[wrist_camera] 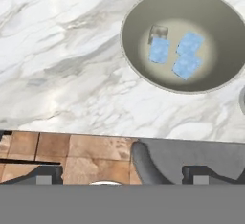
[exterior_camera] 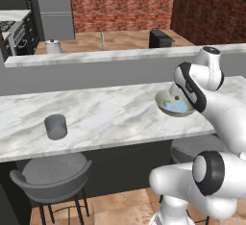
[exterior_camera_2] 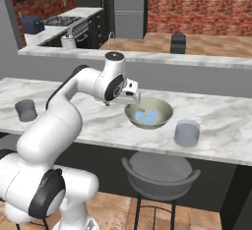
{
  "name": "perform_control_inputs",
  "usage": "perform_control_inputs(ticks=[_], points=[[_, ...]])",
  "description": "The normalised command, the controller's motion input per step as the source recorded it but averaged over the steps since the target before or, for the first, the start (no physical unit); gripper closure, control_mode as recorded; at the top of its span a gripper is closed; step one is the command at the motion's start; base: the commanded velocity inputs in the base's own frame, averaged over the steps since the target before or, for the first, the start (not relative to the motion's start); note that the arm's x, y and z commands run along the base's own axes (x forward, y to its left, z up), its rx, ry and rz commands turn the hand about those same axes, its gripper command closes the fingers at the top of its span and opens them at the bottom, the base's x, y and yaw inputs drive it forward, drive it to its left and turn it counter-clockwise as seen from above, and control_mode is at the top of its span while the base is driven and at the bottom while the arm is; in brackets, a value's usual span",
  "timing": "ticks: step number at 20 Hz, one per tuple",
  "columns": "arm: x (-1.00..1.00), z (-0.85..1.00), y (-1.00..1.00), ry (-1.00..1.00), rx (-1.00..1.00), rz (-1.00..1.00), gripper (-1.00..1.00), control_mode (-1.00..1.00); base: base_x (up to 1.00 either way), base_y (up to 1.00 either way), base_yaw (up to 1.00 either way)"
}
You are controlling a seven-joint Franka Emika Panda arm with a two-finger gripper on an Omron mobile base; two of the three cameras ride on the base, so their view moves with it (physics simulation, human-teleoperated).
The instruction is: There are four ice cubes in the ice bowl. Place two ice cubes in each glass of water.
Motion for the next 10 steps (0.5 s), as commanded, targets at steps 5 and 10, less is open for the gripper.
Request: perform_control_inputs(ticks=[5,10], points=[[0.35,-0.08,-0.08,0.02,0.02,0.00,-1.00,-1.00,0.00,0.00,0.00],[0.36,-0.15,-0.03,0.01,0.02,0.00,-1.00,-1.00,0.00,0.00,0.00]])
